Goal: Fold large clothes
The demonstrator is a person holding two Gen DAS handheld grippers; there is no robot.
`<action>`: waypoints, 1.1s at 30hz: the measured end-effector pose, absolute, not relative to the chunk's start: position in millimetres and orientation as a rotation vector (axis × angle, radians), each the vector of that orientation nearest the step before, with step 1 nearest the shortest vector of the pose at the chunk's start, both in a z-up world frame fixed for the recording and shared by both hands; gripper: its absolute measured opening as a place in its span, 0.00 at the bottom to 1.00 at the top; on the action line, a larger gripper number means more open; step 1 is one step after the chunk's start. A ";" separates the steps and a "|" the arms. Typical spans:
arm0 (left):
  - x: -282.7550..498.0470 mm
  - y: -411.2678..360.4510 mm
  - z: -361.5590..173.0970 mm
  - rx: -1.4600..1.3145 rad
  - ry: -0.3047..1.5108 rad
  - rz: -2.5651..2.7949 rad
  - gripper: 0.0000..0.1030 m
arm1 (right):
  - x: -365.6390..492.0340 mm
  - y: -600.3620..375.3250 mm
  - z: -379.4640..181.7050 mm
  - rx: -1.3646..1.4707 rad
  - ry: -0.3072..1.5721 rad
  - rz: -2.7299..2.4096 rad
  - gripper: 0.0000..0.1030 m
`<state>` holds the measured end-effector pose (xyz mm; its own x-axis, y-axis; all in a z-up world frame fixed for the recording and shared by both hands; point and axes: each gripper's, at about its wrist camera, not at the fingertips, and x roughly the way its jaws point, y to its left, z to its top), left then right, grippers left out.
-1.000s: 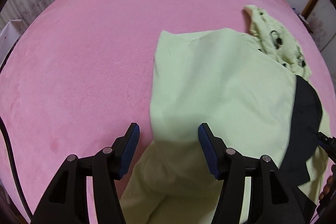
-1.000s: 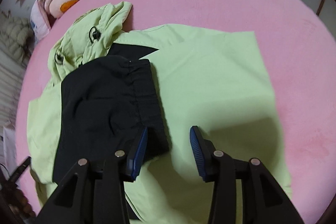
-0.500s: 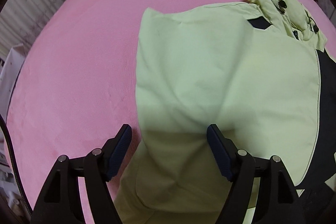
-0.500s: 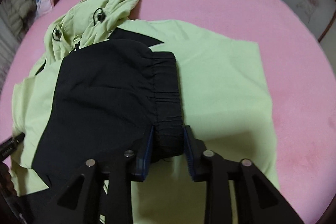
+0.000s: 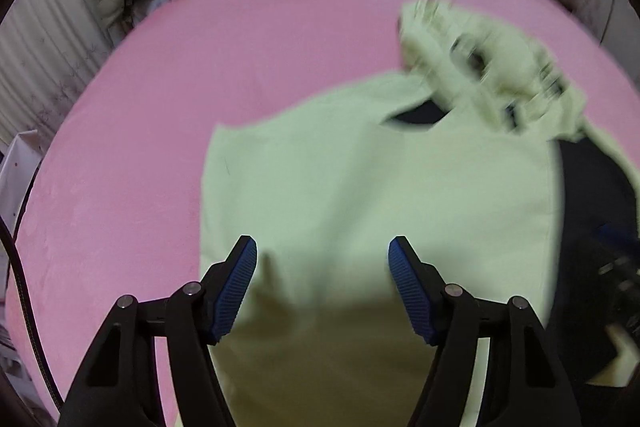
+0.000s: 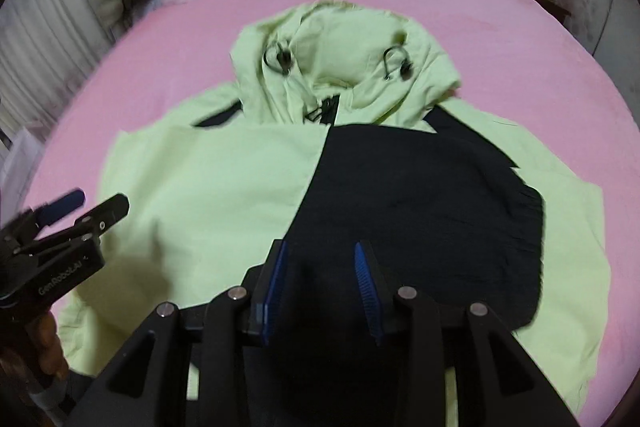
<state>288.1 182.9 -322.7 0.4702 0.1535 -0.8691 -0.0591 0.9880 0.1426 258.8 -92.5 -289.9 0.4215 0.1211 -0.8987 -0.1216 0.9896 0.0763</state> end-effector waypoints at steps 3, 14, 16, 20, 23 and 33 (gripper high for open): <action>300.5 203.9 -346.5 0.103 1.131 0.176 0.67 | 269.5 -118.9 -308.8 -0.021 1.152 0.026 0.34; 302.6 211.3 -337.2 0.106 1.138 0.141 0.75 | 246.1 -207.8 -298.9 0.067 1.179 -0.042 0.09; 293.8 205.1 -321.5 0.068 1.131 0.120 0.75 | 238.3 -212.8 -287.1 0.122 1.163 -0.019 0.09; 267.3 191.8 -281.6 0.024 1.114 0.067 0.79 | 219.0 -222.7 -253.4 0.176 1.123 0.000 0.09; 242.1 177.0 -244.7 -0.005 1.070 0.048 0.85 | 205.0 -237.3 -222.5 0.219 1.095 0.007 0.09; 162.3 150.5 -139.9 -0.019 0.982 0.071 0.86 | 145.5 -268.1 -120.0 0.252 1.008 0.097 0.28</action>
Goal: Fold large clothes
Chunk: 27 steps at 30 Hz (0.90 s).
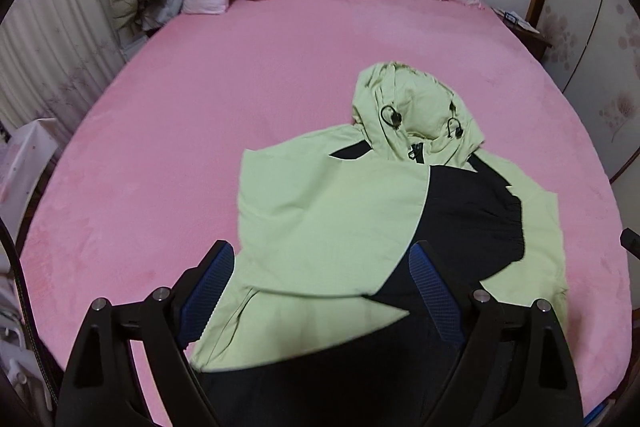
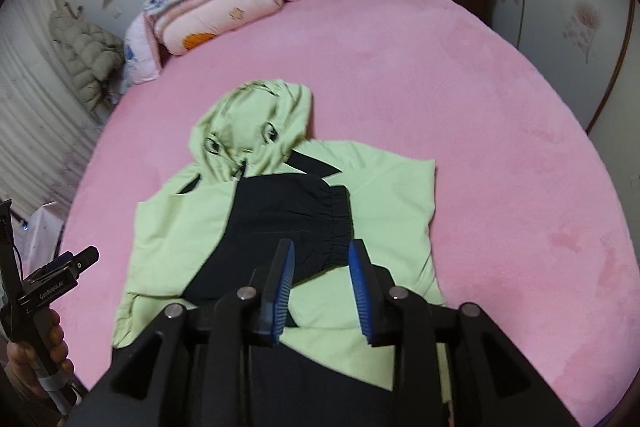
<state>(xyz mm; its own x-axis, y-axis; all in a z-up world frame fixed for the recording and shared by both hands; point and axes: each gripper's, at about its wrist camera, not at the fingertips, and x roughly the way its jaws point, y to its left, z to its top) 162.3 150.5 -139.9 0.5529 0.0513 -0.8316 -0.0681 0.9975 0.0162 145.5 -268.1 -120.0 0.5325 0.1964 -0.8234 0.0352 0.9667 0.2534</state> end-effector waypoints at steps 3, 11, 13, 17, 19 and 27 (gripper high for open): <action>145.7 154.6 -119.1 -0.025 0.992 0.109 0.86 | 136.7 -263.9 -99.9 0.213 0.991 0.133 0.28; 92.3 177.5 -78.9 -0.089 0.971 0.139 0.86 | 102.4 -248.8 -70.2 0.195 0.969 0.183 0.28; 80.2 182.1 -74.6 -0.089 0.973 0.133 0.86 | 89.0 -244.8 -66.5 0.198 0.966 0.175 0.28; 55.7 194.7 -71.9 -0.087 0.969 0.101 0.86 | 60.1 -238.3 -62.4 0.213 0.958 0.160 0.28; 42.6 202.5 -76.4 -0.089 0.962 0.085 0.86 | 42.7 -234.3 -61.9 0.211 0.954 0.150 0.28; -16.6 236.5 -123.4 -0.098 0.948 0.000 0.86 | -25.9 -224.4 -89.2 0.236 0.983 0.100 0.28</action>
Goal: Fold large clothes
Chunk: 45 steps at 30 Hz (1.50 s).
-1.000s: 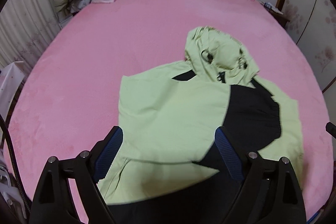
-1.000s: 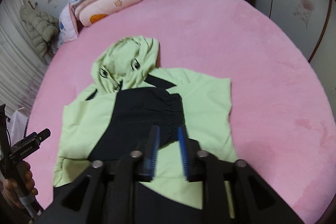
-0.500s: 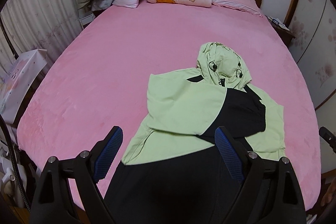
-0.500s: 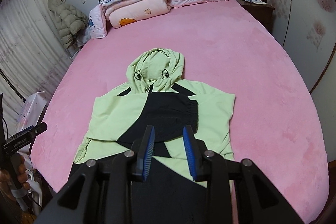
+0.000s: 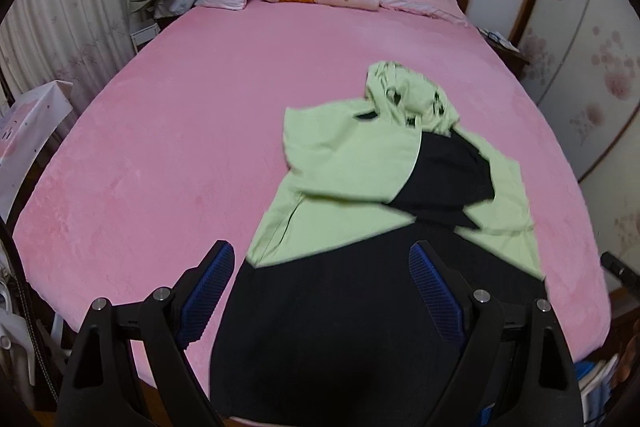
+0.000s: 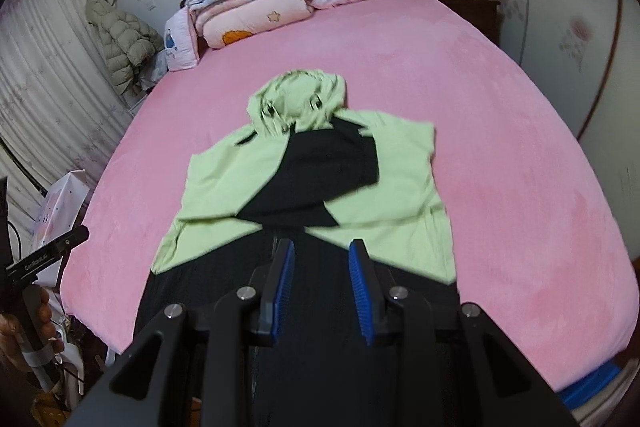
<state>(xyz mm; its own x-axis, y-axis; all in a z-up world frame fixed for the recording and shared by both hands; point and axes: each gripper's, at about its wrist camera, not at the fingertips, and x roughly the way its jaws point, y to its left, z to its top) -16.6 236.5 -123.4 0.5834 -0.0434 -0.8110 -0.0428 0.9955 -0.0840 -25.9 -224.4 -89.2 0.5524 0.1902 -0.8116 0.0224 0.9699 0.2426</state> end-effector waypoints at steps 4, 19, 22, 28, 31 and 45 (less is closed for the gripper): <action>-41.2 248.0 -164.0 -0.037 1.030 -0.032 0.86 | -56.4 -222.6 -110.3 0.247 1.011 0.079 0.28; -87.6 322.1 -303.1 -0.104 1.254 0.016 0.83 | -126.3 -259.4 -207.9 0.266 1.175 0.001 0.54; -82.3 325.2 -313.2 -0.108 1.258 0.029 0.83 | -139.3 -275.3 -224.8 0.262 1.211 -0.042 0.54; -74.8 333.0 -342.0 -0.081 1.310 0.030 0.83 | -147.0 -304.7 -245.1 0.292 1.239 -0.086 0.54; -77.9 334.7 -346.8 -0.089 1.311 0.017 0.83 | -147.8 -318.0 -255.7 0.316 1.251 -0.093 0.54; -86.5 352.6 -361.7 -0.186 1.339 -0.048 0.83 | -161.4 -346.2 -308.7 0.556 1.340 0.003 0.53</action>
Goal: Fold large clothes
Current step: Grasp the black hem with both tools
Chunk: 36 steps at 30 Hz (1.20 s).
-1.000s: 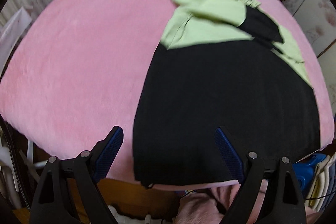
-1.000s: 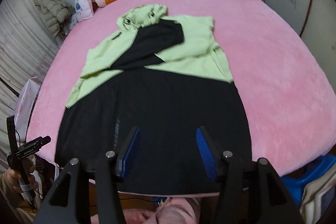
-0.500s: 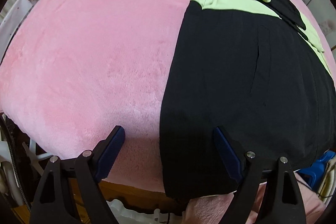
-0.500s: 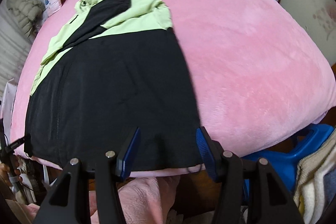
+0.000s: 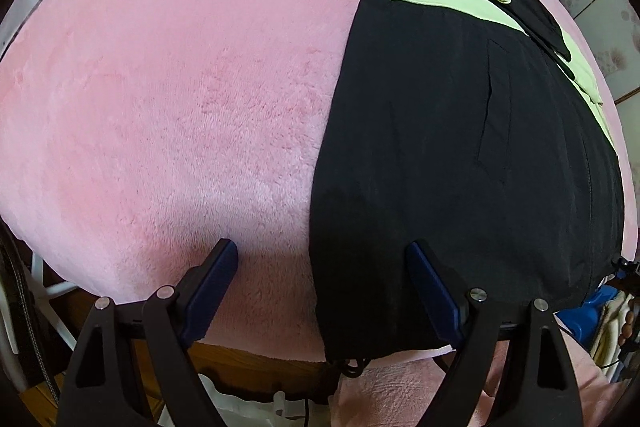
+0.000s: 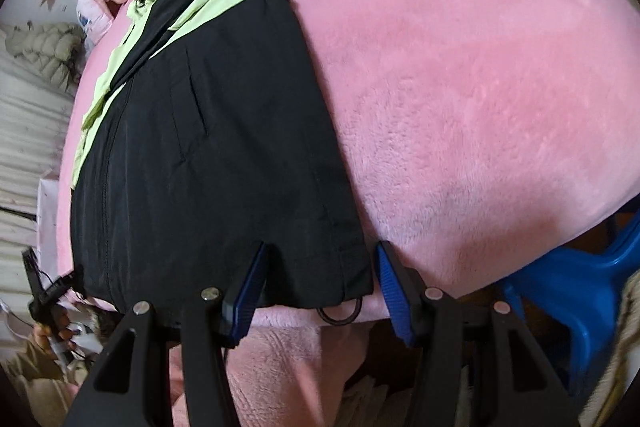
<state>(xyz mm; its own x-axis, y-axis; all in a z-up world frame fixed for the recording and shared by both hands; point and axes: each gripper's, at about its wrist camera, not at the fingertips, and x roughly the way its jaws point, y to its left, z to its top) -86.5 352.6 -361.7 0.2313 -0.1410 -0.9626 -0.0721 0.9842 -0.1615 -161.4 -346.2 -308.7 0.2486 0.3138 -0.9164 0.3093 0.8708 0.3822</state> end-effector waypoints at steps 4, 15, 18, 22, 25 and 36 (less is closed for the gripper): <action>-88.6 351.9 -364.1 -0.226 1.382 -0.036 0.75 | -159.8 -349.6 -312.5 0.618 1.361 0.021 0.36; -77.0 305.4 -332.9 -0.043 1.486 -0.013 0.04 | -152.3 -329.1 -253.5 0.469 1.342 0.052 0.21; -74.2 305.9 -307.9 -0.126 1.477 -0.002 0.04 | -143.4 -324.7 -220.1 0.448 1.308 0.105 0.21; -63.8 310.3 -257.3 -0.340 1.405 -0.027 0.03 | -118.9 -323.6 -171.2 0.479 1.227 0.180 0.21; -42.0 314.5 -214.0 -0.514 1.307 -0.025 0.03 | -86.6 -321.4 -135.9 0.498 1.153 0.237 0.21; 147.2 314.2 -135.4 -0.715 0.979 0.149 0.04 | 148.1 -368.4 -93.6 0.660 0.959 0.270 0.21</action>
<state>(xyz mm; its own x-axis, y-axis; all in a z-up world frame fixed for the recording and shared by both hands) 147.2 314.2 -135.4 0.5673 -0.1938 -0.8004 -0.4233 0.7651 -0.4853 148.1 -368.4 -93.6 0.5599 0.4908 -0.6676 0.0705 0.7745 0.6286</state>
